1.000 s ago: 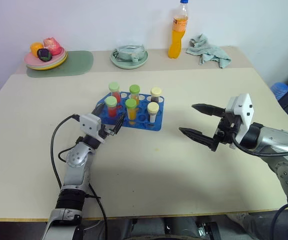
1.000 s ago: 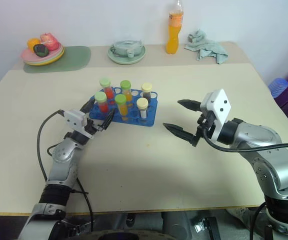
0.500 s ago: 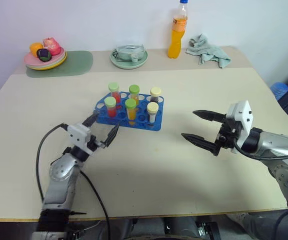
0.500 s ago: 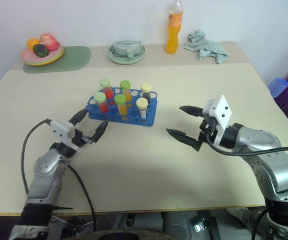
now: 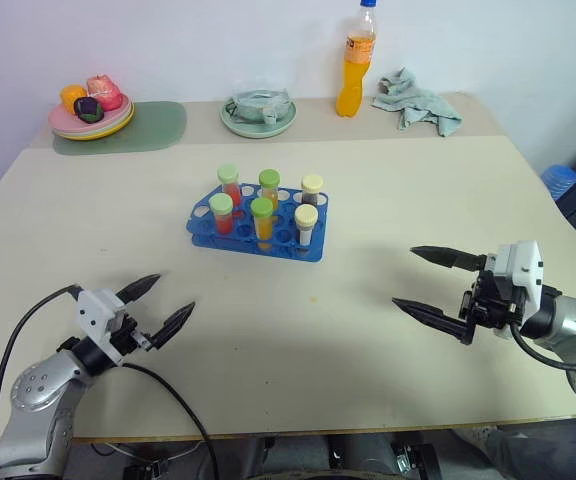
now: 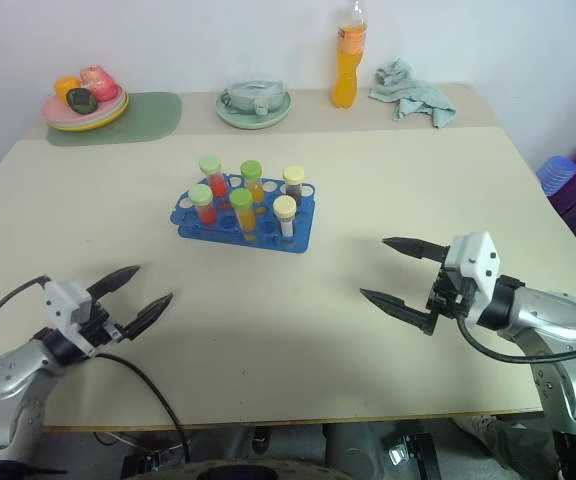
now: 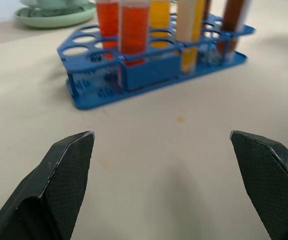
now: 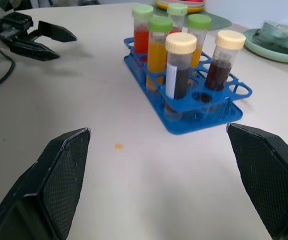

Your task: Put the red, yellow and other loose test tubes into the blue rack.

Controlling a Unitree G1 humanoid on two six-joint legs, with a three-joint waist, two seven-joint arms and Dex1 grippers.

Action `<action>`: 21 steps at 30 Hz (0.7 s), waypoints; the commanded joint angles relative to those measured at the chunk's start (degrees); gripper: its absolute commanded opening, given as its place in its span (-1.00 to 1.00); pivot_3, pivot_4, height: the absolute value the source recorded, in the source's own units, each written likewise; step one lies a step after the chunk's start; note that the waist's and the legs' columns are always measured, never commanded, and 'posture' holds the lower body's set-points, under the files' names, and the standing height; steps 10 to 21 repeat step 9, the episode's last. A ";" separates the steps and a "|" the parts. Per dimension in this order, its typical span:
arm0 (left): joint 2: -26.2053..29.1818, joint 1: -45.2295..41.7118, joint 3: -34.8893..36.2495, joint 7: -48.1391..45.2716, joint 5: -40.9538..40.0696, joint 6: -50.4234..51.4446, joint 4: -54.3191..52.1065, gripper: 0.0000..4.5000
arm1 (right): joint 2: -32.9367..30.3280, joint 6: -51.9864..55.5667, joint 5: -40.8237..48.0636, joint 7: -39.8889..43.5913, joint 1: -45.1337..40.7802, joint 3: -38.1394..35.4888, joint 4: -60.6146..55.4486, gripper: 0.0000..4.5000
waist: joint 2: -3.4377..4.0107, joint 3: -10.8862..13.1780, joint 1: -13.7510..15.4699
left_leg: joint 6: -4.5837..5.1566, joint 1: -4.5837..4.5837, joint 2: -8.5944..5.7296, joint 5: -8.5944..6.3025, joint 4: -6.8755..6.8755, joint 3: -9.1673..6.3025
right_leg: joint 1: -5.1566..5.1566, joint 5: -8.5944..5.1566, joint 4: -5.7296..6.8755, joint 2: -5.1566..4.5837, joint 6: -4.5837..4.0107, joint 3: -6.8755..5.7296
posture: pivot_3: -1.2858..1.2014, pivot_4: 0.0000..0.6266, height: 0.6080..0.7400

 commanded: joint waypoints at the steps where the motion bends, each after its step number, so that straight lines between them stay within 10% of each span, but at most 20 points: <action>1: 1.45 1.79 2.24 -3.09 -1.25 -1.04 -1.11 0.98 | -0.25 -3.43 -0.29 1.90 0.52 -2.21 1.06 1.00 | 0.01 0.00 -0.03 | 0.00 0.00 0.00 0.00 0.00 0.00 | 0.00 0.00 -0.02 0.00 0.00 0.00 | 0.03 -0.52 1.00; 21: 3.59 1.93 3.20 -5.20 -2.34 2.45 -1.95 0.98 | -0.32 -6.25 -1.21 3.24 1.46 -2.55 3.40 1.00 | 0.02 0.01 -0.01 | 0.00 -0.01 0.03 -0.01 -0.03 0.00 | 0.01 -0.01 -0.05 0.00 -0.01 0.02 | 0.03 -0.52 1.00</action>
